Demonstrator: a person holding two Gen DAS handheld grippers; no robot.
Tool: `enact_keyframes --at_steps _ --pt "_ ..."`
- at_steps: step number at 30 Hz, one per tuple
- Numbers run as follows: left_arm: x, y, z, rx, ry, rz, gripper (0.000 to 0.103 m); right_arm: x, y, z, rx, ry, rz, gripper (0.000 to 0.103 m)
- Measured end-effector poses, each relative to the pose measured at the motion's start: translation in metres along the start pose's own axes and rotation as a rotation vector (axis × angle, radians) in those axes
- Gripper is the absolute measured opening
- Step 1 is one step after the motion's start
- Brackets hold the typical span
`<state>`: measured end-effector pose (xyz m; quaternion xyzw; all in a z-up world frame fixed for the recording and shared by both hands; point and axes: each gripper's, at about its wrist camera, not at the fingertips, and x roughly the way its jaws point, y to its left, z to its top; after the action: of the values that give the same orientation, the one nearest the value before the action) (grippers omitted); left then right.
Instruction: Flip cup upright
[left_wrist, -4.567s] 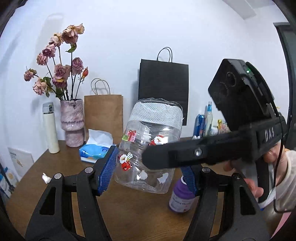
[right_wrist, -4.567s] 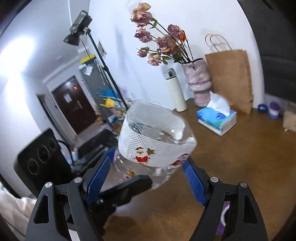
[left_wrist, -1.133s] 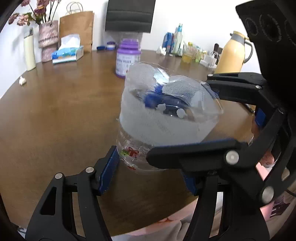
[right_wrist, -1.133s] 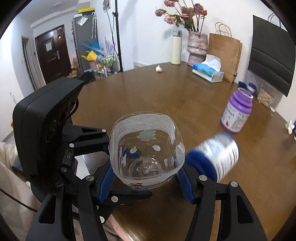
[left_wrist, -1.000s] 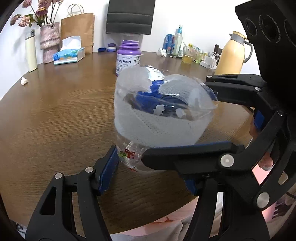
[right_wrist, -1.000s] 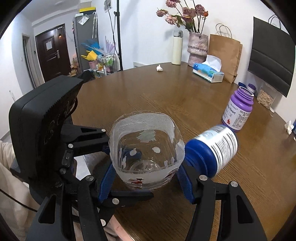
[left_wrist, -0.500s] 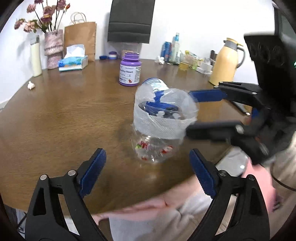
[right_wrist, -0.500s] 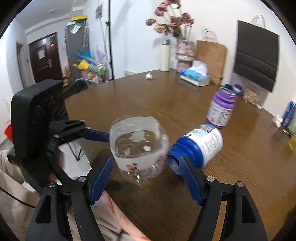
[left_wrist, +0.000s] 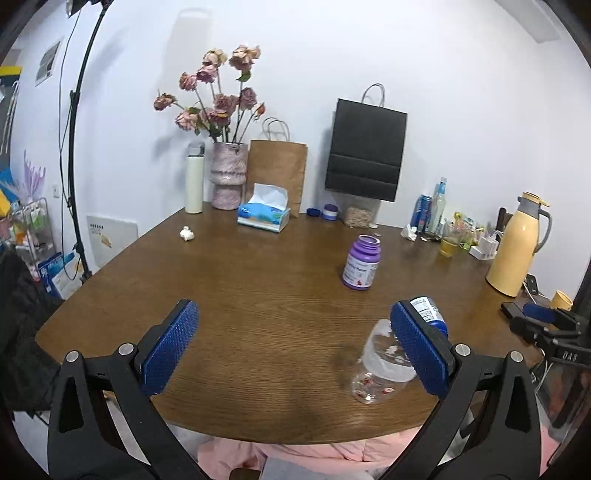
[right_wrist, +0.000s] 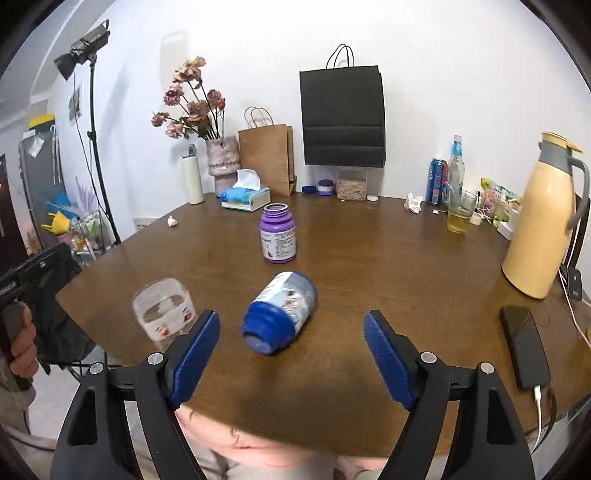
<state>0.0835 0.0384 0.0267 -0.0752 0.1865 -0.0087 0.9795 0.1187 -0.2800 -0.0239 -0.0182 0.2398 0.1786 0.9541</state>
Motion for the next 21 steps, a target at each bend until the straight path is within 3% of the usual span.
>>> enact_keyframes --at_steps 9,16,21 --pt "-0.007 -0.005 -0.005 0.032 0.002 0.002 0.103 0.007 -0.003 -0.004 0.051 0.011 0.024 0.085" --pt "-0.01 -0.012 -0.005 0.088 0.025 0.033 0.103 0.0 0.004 -0.004 0.018 0.004 0.014 0.085" --pt "-0.035 -0.018 -0.021 0.095 -0.001 0.061 0.103 -0.029 0.01 -0.011 0.001 -0.061 0.011 0.085"
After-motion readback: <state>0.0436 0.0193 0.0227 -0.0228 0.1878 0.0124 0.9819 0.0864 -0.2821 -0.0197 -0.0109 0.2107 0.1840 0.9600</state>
